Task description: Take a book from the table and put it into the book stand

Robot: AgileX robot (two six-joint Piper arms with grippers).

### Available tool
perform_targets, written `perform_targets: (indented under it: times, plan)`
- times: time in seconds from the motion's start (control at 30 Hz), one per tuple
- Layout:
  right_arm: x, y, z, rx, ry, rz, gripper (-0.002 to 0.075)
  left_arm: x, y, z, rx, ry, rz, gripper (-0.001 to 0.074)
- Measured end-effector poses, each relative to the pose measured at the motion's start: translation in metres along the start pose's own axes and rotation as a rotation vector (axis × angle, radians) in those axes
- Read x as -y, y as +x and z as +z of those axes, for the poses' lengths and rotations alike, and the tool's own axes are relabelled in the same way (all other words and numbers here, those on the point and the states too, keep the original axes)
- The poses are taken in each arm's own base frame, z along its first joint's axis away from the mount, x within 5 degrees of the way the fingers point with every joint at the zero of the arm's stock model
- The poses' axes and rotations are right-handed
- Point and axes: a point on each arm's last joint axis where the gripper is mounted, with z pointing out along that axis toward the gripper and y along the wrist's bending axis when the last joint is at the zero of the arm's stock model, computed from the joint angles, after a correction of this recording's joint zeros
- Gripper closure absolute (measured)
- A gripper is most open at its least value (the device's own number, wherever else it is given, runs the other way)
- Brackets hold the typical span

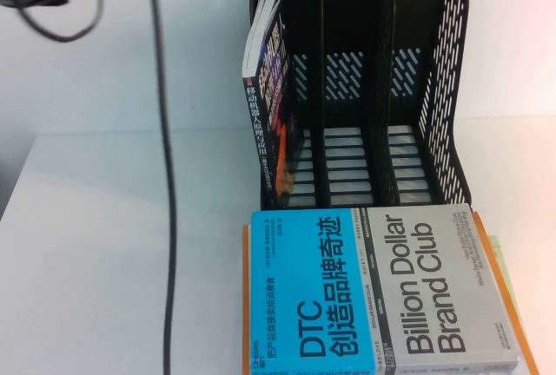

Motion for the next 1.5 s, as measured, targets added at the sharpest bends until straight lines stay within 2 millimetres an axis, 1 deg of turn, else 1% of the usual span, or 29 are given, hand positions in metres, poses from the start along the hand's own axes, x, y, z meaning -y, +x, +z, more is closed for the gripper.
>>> perform_targets:
  times: [0.1, 0.13, 0.23, 0.37, 0.47, 0.53, 0.63, 0.77, 0.9, 1.03, 1.13, 1.23, 1.5]
  plan:
    - [0.006, 0.006, -0.020, 0.109, 0.010, 0.054, 0.0728, -0.010, 0.008, -0.028, 0.068, 0.019, -0.048, 0.0734]
    - [0.007, 0.009, -0.027, 0.152, 0.007, 0.073, 0.0728, -0.013, 0.015, -0.033, 0.085, 0.030, -0.059, 0.0734]
    - [0.010, 0.018, -0.048, 0.269, -0.015, 0.111, 0.0728, -0.022, 0.036, -0.059, 0.158, 0.081, -0.076, 0.0734]
    - [0.012, 0.035, -0.070, 0.403, -0.050, 0.140, 0.0728, -0.033, 0.073, -0.076, 0.193, 0.120, -0.069, 0.0734]
    - [0.012, 0.051, -0.074, 0.483, -0.071, 0.151, 0.0728, -0.040, 0.100, -0.085, 0.208, 0.136, -0.051, 0.0734]
    - [0.009, 0.063, -0.070, 0.514, -0.091, 0.158, 0.0728, -0.045, 0.115, -0.092, 0.229, 0.150, -0.044, 0.0734]
    - [0.005, 0.082, -0.055, 0.511, -0.101, 0.156, 0.0728, -0.050, 0.133, -0.100, 0.265, 0.172, -0.037, 0.0734]
    - [-0.001, 0.106, -0.033, 0.512, -0.122, 0.159, 0.0728, -0.055, 0.151, -0.107, 0.296, 0.190, -0.034, 0.0734]
    - [-0.006, 0.125, -0.017, 0.566, -0.151, 0.170, 0.0728, -0.058, 0.168, -0.107, 0.291, 0.192, -0.030, 0.0734]
    - [-0.011, 0.140, -0.006, 0.633, -0.179, 0.185, 0.0728, -0.060, 0.178, -0.104, 0.280, 0.191, -0.017, 0.0734]
    - [-0.013, 0.147, 0.001, 0.668, -0.187, 0.190, 0.0728, -0.059, 0.183, -0.101, 0.271, 0.194, -0.013, 0.0734]
    - [-0.015, 0.150, 0.008, 0.678, -0.191, 0.190, 0.0728, -0.059, 0.185, -0.099, 0.266, 0.194, -0.011, 0.0735]
    - [-0.015, 0.149, 0.009, 0.691, -0.196, 0.192, 0.0728, -0.059, 0.186, -0.099, 0.265, 0.195, -0.011, 0.0735]
